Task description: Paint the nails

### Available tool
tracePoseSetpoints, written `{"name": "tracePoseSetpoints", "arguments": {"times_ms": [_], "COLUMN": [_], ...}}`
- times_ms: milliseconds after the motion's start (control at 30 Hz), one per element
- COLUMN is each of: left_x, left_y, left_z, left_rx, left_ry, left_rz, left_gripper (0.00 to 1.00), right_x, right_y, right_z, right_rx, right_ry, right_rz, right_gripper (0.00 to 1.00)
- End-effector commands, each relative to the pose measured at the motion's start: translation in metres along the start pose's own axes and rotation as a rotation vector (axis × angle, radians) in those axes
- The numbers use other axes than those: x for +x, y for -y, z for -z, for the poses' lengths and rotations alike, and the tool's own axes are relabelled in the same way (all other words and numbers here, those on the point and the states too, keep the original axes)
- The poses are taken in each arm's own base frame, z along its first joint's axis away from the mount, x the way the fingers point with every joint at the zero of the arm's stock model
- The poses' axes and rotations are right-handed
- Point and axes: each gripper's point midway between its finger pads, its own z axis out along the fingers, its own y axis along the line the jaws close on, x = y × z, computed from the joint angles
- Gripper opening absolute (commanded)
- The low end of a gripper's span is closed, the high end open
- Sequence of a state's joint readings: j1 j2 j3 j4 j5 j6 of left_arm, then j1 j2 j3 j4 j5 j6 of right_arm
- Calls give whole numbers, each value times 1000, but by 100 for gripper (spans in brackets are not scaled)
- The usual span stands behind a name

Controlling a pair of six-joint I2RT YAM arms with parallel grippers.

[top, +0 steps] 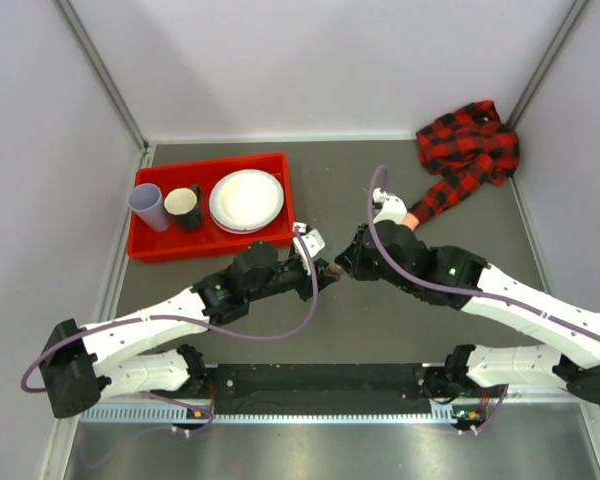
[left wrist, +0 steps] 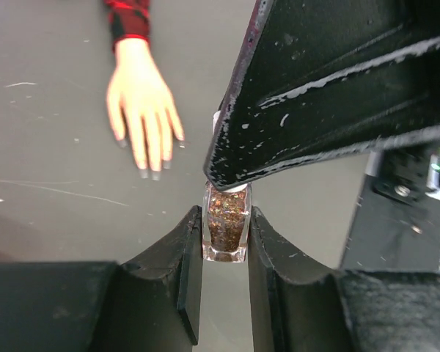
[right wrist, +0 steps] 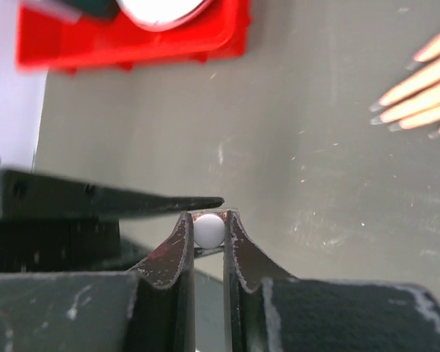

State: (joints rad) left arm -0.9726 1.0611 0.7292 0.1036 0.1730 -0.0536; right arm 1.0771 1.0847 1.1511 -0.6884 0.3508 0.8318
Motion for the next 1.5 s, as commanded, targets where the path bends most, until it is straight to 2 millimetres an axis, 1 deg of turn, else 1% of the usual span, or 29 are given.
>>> {"name": "tracePoseSetpoints", "arguments": {"times_ms": [0, 67, 100, 167, 200, 233, 267, 300, 333, 367, 400, 433, 467, 500, 533, 567, 600, 633, 700, 800, 833, 933, 1033, 1233, 1267, 1333, 1433, 1467], "left_x": [-73, -69, -64, -59, -51, -47, -40, -35, -30, -28, -22, -21, -21, -23, -23, -26, -29, -32, -38, -45, -46, -46, -46, -48, -48, -47, -48, -49], "left_y": [-38, -24, -13, 3, 18, 26, 33, 41, 53, 59, 64, 78, 84, 89, 99, 103, 107, 109, 115, 117, 117, 117, 116, 112, 111, 108, 104, 98], "left_z": [-1, 1, 2, 8, 10, 13, 16, 19, 23, 26, 30, 36, 40, 44, 51, 55, 58, 61, 68, 71, 72, 70, 68, 63, 61, 57, 53, 49], "left_rx": [-187, -108, -44, 38, 123, 164, 200, 245, 314, 347, 378, 463, 497, 528, 595, 621, 642, 657, 696, 703, 707, 701, 697, 672, 668, 649, 621, 579], "left_ry": [289, 281, 268, 249, 224, 206, 175, 151, 127, 110, 77, 62, 55, 55, 50, 55, 59, 61, 78, 93, 92, 93, 92, 97, 96, 94, 92, 97], "left_rz": [5, 4, -1, 0, -3, 3, 10, 12, 16, 23, 35, 35, 41, 43, 48, 48, 48, 54, 42, 35, 37, 41, 44, 46, 45, 46, 42, 44], "left_gripper": [0, 0, 0, 0, 0, 0, 0, 0, 0, 0, 0, 0, 0, 0, 0, 0, 0, 0, 0, 0, 0, 0, 0, 0, 0, 0, 0, 0], "right_x": [-3, -4, -4, -9, -6, -7, -11, -9, -8, -11, -5, -6, -1, 5, 5, 9, 16, 18, 19, 25, 26, 29, 28, 32, 33, 34, 35, 34], "right_y": [-16, -18, -20, -27, -33, -36, -41, -44, -41, -41, -46, -45, -45, -49, -49, -51, -57, -57, -58, -59, -60, -62, -63, -66, -66, -66, -66, -65], "right_z": [8, 10, 12, 20, 25, 29, 39, 46, 52, 63, 71, 75, 79, 89, 91, 95, 102, 105, 108, 112, 112, 113, 112, 110, 109, 106, 101, 98], "right_rx": [30, 19, 3, -47, -108, -140, -180, -234, -239, -273, -347, -372, -408, -485, -512, -551, -625, -643, -673, -705, -714, -734, -740, -754, -756, -751, -739, -725], "right_ry": [12, 9, 0, -4, -39, -52, -54, -77, -91, -77, -101, -92, -110, -133, -142, -157, -190, -200, -206, -242, -248, -260, -253, -267, -273, -282, -286, -283], "right_rz": [-147, -127, -92, -39, 59, 105, 146, 232, 271, 299, 377, 404, 429, 475, 487, 504, 537, 549, 578, 603, 605, 605, 599, 589, 590, 590, 591, 589], "right_gripper": [0, 0, 6, 16, 28, 33, 42, 53, 58, 65, 72, 72, 73, 72, 70, 68, 64, 60, 49, 43, 43, 42, 34, 30, 24, 18, 6, 0]}}
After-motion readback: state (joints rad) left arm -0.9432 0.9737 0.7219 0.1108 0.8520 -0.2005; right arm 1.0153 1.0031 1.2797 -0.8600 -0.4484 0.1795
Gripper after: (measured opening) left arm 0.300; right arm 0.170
